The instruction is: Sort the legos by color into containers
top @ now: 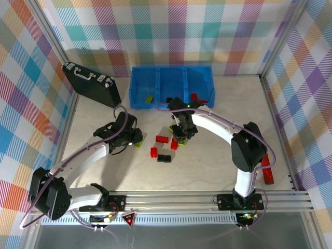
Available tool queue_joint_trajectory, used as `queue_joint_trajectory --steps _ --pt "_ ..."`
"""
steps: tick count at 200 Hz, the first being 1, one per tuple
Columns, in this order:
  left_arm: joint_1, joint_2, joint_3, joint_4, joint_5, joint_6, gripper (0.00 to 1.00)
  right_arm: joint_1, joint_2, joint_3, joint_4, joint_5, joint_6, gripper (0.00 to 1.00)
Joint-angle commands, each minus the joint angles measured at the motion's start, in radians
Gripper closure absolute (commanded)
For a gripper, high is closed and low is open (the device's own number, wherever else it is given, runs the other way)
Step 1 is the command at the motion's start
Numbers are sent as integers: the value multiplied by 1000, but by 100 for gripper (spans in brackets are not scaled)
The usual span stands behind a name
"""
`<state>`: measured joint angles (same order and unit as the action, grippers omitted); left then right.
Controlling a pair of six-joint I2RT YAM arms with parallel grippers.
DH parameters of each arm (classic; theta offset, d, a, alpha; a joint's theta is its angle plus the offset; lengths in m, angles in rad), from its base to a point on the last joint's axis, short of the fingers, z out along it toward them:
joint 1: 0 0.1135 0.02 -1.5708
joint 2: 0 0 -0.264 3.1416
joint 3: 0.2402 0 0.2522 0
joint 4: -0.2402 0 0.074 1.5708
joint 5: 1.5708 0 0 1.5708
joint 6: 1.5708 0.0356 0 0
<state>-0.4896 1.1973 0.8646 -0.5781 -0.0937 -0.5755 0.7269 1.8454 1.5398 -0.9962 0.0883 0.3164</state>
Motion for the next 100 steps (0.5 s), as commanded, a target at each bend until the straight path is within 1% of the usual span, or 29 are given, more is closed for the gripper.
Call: queue_joint_trajectory --steps 1,38,100 --pt "34 -49 -31 -32 28 16 54 -27 43 115 -35 22 -37 61" --pt "45 -89 -45 -46 38 14 54 -80 201 401 -81 25 -89 61" --pt "46 -137 -64 -55 45 -2 54 -157 550 958 -168 38 -123 61"
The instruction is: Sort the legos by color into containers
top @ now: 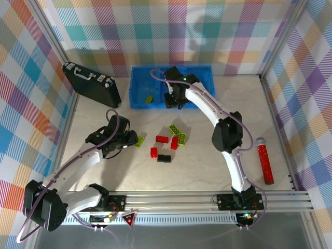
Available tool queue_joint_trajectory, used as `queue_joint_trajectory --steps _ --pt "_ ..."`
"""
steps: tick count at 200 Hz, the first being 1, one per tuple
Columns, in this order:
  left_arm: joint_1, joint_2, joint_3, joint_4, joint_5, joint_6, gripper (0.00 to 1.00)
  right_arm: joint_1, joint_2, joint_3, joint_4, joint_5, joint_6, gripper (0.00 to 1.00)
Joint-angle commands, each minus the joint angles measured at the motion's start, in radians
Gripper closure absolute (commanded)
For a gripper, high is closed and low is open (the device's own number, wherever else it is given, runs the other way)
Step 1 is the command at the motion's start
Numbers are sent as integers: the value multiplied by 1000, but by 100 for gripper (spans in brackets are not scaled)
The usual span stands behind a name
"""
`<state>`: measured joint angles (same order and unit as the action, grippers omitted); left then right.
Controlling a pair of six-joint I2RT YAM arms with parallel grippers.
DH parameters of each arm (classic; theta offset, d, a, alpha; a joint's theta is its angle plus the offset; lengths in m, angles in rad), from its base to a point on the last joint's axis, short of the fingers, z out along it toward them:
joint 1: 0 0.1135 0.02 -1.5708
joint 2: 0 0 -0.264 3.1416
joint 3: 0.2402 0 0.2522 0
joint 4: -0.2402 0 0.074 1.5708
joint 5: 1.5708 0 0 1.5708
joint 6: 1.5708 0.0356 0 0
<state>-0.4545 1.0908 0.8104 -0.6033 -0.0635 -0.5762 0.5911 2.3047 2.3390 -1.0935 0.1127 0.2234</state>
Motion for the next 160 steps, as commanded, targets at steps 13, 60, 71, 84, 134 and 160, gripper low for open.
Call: queue_joint_trajectory --steps 13,60,71,84,134,160 --pt "11 -34 -9 -32 19 -2 54 -35 139 222 -67 31 -33 60" --pt "12 -37 -10 -29 25 -10 54 -53 173 190 97 84 -102 60" --pt "11 -38 -9 -27 29 -11 54 -53 183 191 122 91 -113 59" --pt "10 -39 -7 -29 28 -10 54 -53 189 192 140 106 -119 57" --pt "10 -34 -9 -19 57 0 52 -48 143 200 120 107 -119 53" --pt "10 -13 0 -23 67 17 52 -35 74 174 96 99 -110 53"
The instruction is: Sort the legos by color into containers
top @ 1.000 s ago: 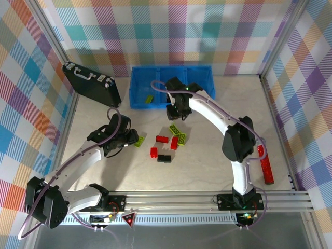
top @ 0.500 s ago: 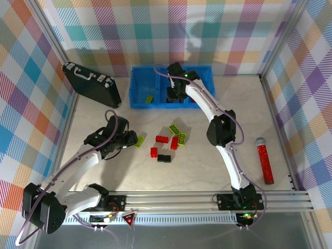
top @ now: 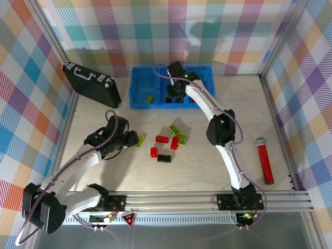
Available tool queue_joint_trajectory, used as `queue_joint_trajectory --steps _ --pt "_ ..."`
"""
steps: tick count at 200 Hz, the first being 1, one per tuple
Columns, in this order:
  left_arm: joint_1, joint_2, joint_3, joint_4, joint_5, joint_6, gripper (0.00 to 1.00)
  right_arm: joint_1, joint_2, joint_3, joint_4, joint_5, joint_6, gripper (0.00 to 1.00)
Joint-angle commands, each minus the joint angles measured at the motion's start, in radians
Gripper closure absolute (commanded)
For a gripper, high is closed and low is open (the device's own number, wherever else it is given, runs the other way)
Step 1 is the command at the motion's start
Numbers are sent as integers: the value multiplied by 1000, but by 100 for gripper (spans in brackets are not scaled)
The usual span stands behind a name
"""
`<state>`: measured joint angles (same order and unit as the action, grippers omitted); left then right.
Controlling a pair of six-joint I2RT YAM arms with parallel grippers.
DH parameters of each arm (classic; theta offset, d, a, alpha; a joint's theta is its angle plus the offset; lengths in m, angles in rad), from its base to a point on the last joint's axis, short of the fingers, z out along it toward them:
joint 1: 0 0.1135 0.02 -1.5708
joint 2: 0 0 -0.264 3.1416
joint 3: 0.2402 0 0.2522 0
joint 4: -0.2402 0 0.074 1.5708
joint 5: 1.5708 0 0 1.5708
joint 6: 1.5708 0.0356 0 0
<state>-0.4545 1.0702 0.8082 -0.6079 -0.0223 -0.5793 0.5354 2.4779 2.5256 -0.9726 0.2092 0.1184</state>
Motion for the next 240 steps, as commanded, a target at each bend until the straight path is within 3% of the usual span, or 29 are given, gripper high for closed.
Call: queue_joint_trajectory --steps 1,65,132,182,240 --pt "11 8 3 -18 25 20 52 21 -102 -15 -26 2 -4 53" --pt "-34 115 61 -61 12 63 52 44 -345 -258 -13 -45 62 53" --pt "-84 337 154 -95 -37 105 48 45 -583 -558 25 -32 107 53" --pt "-59 565 292 -107 -37 249 46 45 -738 -769 42 -35 149 53" --pt "30 694 373 -117 25 368 44 44 -872 -913 29 -1 193 53"
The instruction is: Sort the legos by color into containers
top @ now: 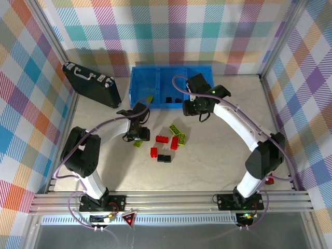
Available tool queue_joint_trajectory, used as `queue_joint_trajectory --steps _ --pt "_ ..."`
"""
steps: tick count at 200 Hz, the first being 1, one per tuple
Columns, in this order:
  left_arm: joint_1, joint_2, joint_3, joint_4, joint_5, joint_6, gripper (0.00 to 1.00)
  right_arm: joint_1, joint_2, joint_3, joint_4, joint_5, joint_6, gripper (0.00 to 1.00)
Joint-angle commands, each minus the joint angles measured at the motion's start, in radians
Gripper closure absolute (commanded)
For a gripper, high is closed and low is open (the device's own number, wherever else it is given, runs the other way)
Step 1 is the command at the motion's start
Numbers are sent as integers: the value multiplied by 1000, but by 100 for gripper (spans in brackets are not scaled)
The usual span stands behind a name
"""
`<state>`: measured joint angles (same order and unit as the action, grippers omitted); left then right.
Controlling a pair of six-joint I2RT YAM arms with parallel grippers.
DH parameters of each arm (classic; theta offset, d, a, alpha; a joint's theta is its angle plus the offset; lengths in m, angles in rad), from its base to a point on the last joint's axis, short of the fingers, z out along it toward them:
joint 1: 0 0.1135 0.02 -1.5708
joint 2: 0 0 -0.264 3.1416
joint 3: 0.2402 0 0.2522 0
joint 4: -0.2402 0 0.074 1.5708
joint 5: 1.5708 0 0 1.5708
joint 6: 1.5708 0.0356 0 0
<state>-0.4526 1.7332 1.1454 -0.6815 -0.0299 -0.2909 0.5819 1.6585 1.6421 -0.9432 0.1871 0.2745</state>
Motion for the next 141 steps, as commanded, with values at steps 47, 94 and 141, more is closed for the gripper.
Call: queue_joint_trajectory --steps 47,94,141 --pt "49 109 72 -64 80 122 48 -2 -106 -71 -18 43 51 53" --pt "51 146 88 -79 39 127 51 -2 -134 -94 -31 55 57 53" --pt "51 140 85 -90 18 128 58 -2 -135 -103 -29 50 58 53"
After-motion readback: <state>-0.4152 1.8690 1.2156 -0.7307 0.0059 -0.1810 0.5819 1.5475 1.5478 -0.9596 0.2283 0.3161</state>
